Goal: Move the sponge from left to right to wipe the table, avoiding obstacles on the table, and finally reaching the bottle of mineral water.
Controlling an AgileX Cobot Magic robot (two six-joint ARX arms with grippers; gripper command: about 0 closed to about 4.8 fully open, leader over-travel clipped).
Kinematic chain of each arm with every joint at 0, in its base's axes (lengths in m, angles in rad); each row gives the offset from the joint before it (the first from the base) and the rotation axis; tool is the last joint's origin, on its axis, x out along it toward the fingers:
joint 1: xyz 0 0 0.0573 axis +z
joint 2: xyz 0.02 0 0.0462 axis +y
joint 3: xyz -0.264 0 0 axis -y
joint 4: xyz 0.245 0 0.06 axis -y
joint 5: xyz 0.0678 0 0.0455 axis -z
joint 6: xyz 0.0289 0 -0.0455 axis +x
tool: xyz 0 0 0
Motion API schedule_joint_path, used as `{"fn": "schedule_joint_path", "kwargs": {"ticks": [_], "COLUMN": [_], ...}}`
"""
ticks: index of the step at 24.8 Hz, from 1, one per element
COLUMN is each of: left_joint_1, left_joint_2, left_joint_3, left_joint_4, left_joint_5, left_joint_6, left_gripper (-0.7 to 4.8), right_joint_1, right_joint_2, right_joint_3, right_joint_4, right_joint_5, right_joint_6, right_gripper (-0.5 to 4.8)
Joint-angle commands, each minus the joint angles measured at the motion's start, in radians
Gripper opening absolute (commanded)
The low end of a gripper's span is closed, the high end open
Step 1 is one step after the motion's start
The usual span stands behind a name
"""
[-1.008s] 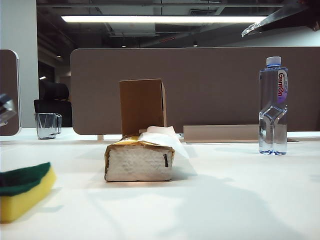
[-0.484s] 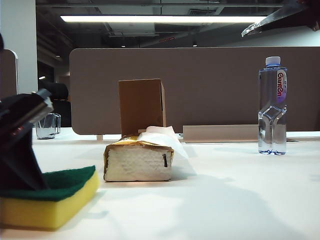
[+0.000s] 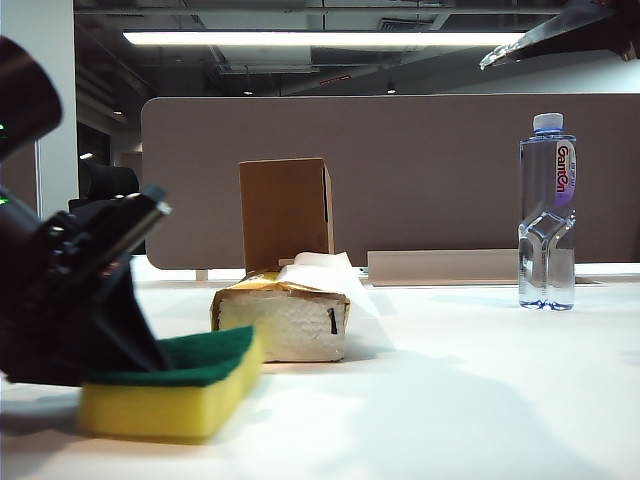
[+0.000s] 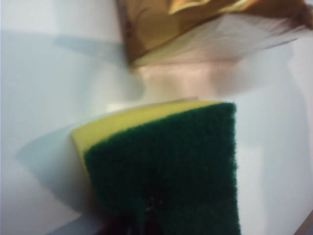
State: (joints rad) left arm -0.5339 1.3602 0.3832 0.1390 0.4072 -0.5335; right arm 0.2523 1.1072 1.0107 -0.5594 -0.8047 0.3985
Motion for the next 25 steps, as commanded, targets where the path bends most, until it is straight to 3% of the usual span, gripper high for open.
{"fn": "schedule_joint_path", "kwargs": {"ticks": [1,4,11,25], "left_joint_1": [-0.066,-0.108,-0.112,-0.113], "left_joint_2": [0.020,0.020,0.023,0.049], "left_joint_3": [-0.003,0.003,0.004,0.014], "left_joint_4": [-0.019,-0.002,0.045,0.110], "left_joint_5": [-0.012,-0.030,-0.065,-0.054], "left_joint_6": [-0.029,-0.053,-0.080,-0.096], "left_gripper": [-0.06,-0.06,-0.06,-0.06], "right_joint_1": [0.002,0.012,0.013,0.013], "right_joint_2": [-0.003,-0.003,-0.014,-0.067], "right_joint_3": [0.005,0.005,0.005,0.005], "right_joint_4": [-0.027,-0.105,-0.201,-0.228], "right_joint_5": [-0.032,-0.035,-0.040,-0.044], "right_joint_6": [-0.007,-0.044,-0.068,-0.081], "right_gripper": [3.77,3.77,3.77,3.76]}}
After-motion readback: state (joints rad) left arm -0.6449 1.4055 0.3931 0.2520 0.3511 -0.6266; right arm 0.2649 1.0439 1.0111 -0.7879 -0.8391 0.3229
